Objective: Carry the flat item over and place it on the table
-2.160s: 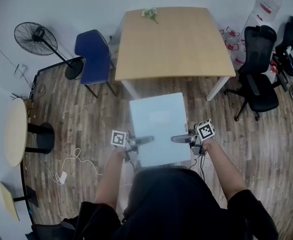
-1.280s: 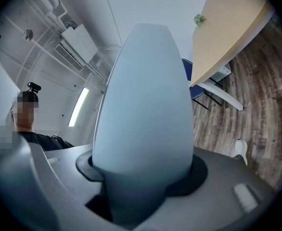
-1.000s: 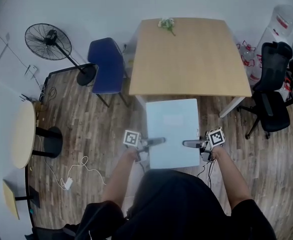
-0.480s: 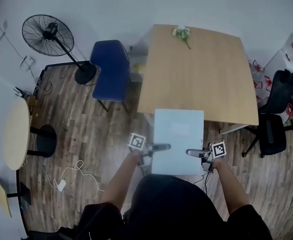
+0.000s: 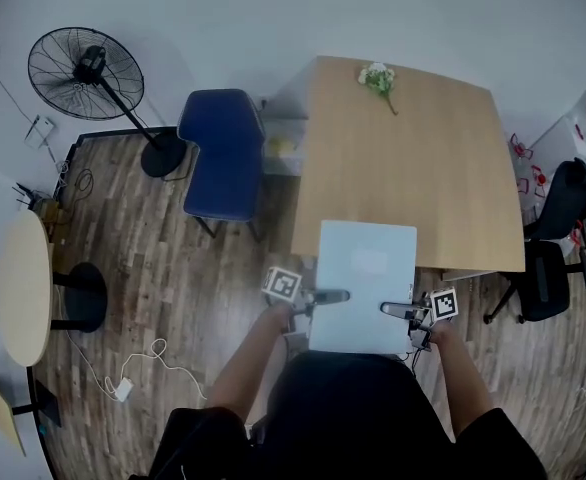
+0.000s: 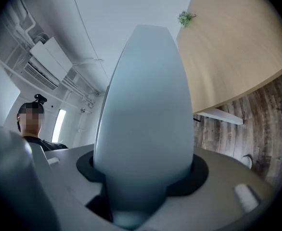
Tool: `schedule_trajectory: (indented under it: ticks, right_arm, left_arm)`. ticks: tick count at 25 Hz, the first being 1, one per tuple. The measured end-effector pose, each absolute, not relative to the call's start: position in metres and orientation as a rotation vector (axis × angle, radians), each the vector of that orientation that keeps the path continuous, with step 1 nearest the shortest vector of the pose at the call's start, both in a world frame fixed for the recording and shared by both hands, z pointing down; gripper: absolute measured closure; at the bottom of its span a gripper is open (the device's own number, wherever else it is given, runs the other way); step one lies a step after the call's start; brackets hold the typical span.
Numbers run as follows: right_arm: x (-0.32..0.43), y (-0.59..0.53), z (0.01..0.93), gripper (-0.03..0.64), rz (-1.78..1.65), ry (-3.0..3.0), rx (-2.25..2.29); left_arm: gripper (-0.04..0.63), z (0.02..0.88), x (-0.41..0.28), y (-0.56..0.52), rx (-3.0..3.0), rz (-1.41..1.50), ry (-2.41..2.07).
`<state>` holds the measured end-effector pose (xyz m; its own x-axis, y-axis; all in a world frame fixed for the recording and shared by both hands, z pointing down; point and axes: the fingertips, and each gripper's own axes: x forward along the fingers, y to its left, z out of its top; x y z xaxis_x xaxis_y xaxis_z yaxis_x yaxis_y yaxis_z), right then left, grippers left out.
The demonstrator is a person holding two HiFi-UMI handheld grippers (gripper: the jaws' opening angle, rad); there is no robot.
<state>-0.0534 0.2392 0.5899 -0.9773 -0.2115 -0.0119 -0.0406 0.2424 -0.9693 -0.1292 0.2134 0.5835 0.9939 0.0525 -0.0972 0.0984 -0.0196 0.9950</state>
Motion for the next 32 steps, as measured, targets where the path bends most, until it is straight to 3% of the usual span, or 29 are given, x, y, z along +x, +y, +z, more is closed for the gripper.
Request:
schedule_trajectory:
  ticks: [6,14,20,32]
  right_arm:
    - [-0.083,0.206,0.582,0.325,-1.795,2.378,-0.29]
    - [-0.075,0.174,0.592,0.325,-1.811,2.349,-0.376]
    - [-0.065,0.131,0.595,0.322,-1.786,2.354,-0.344]
    - [-0.017,-0.021,0.621,0.322,-1.83,2.317,-0.256]
  left_arm:
    - [0.255,0.58,-0.156,0.178,1.592,-0.031,0.139]
    - [0.253,0.593,-0.159,0.132,1.799,0.072,0.112]
    - [0.249,0.584,-0.145,0.104,1.62,-0.019,0.125]
    - [0.235,0.628,-0.112,-0.059,1.788,0.102,-0.111]
